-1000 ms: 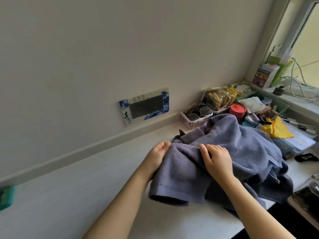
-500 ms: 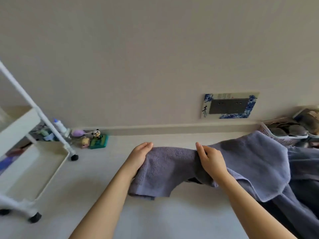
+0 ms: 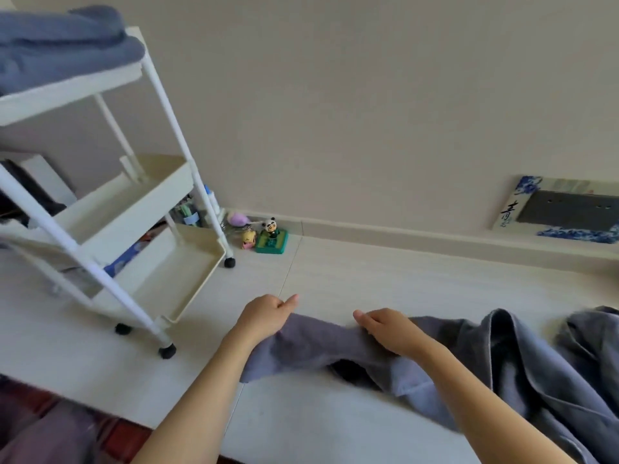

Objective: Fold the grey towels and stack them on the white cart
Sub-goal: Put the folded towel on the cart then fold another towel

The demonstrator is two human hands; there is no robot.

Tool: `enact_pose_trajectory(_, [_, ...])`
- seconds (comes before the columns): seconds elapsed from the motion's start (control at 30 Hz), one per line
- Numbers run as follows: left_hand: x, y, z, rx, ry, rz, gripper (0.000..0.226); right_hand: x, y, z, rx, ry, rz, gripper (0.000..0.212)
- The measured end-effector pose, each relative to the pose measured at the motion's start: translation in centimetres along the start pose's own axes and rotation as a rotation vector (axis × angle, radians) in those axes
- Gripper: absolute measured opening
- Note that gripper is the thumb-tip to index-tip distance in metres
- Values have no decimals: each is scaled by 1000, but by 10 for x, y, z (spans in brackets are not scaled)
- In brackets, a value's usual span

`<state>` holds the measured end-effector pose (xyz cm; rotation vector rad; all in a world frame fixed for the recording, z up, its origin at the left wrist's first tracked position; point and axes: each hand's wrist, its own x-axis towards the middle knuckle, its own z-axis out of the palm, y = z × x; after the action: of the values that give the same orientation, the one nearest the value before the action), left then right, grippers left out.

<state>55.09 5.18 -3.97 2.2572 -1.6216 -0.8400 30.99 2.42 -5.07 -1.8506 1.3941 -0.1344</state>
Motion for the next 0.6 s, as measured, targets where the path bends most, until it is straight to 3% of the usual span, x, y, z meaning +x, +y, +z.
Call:
enact_pose_trajectory(0.1, [4, -32, 17, 97, -72, -44, 68, 8, 2, 22, 142, -173, 41, 48])
enact_pose_trajectory(0.17, [6, -45, 27, 79, -96, -53, 69, 14, 6, 32, 169, -117, 56, 47])
enact_pose_trajectory(0.4, [21, -75, 55, -82, -97, 48, 29, 50, 16, 58, -23, 48, 69, 30])
enact_pose_trajectory(0.5, [24, -82, 66, -143, -143, 33, 19, 63, 15, 66, -15, -10, 72, 36])
enact_pose_trajectory(0.6, [24, -84, 72, -189, -177, -41, 36, 71, 16, 74, -10, -117, 112, 43])
